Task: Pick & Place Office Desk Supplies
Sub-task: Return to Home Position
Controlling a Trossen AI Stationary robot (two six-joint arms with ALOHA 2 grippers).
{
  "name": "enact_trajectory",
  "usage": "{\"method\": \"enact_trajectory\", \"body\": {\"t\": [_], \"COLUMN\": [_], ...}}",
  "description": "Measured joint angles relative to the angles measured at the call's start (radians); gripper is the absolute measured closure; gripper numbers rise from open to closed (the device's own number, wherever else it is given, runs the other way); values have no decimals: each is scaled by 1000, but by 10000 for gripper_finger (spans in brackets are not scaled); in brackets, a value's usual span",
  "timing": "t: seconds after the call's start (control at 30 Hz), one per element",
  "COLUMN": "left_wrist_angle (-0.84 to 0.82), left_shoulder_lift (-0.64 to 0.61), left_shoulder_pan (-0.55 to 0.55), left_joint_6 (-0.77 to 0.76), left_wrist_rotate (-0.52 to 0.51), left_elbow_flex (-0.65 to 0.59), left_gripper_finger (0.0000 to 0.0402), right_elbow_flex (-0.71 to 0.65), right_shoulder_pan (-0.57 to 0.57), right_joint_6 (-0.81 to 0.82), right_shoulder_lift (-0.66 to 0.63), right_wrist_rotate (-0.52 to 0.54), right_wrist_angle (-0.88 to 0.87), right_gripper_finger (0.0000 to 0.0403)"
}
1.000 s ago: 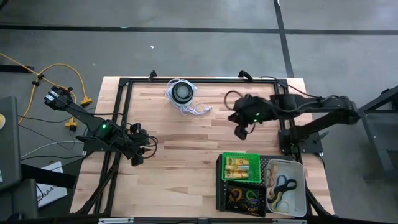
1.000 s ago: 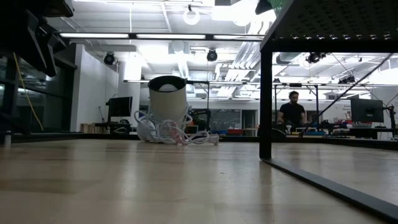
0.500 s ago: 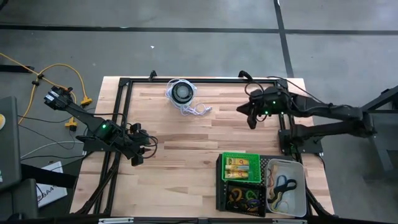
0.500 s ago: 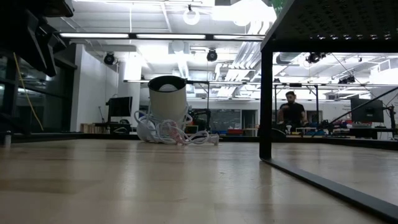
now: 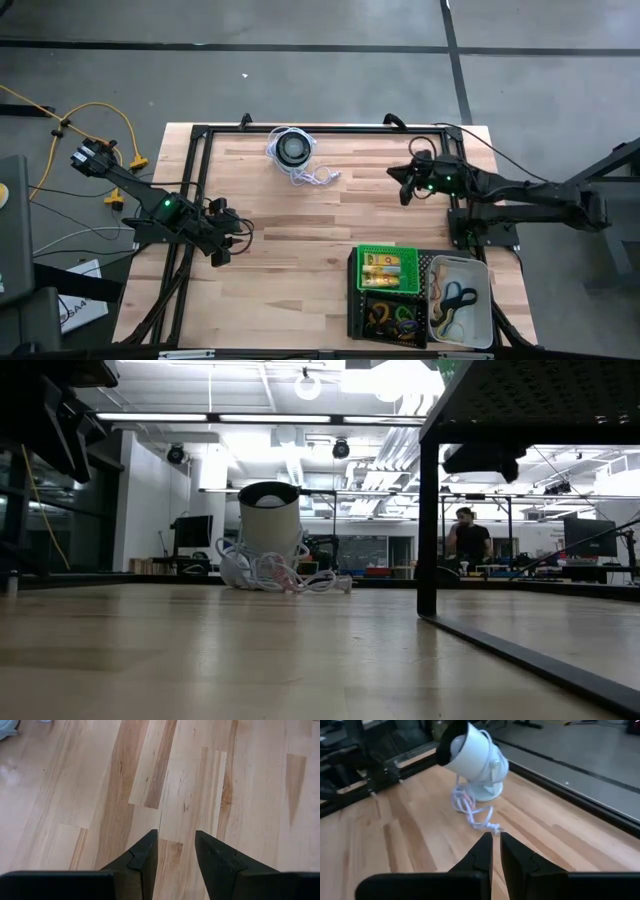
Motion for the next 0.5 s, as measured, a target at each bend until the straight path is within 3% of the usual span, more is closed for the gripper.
{"method": "enact_trajectory", "body": {"t": [0.27, 0.5], "left_wrist_angle": [0, 0], "left_shoulder_lift": [0, 0], "left_shoulder_pan": [0, 0], "left_joint_6": [0, 0], "left_wrist_rotate": [0, 0], "left_elbow_flex": [0, 0], "left_gripper_finger": [277, 277], "right_elbow_flex": [-101, -232], "right_shoulder_pan": [1, 1], "right_joint_6": [-3, 33], "right_shoulder_lift": [-117, -314], "right_wrist_rotate": [46, 95], "right_wrist_angle": [3, 12], "right_gripper_finger": [379, 379]}}
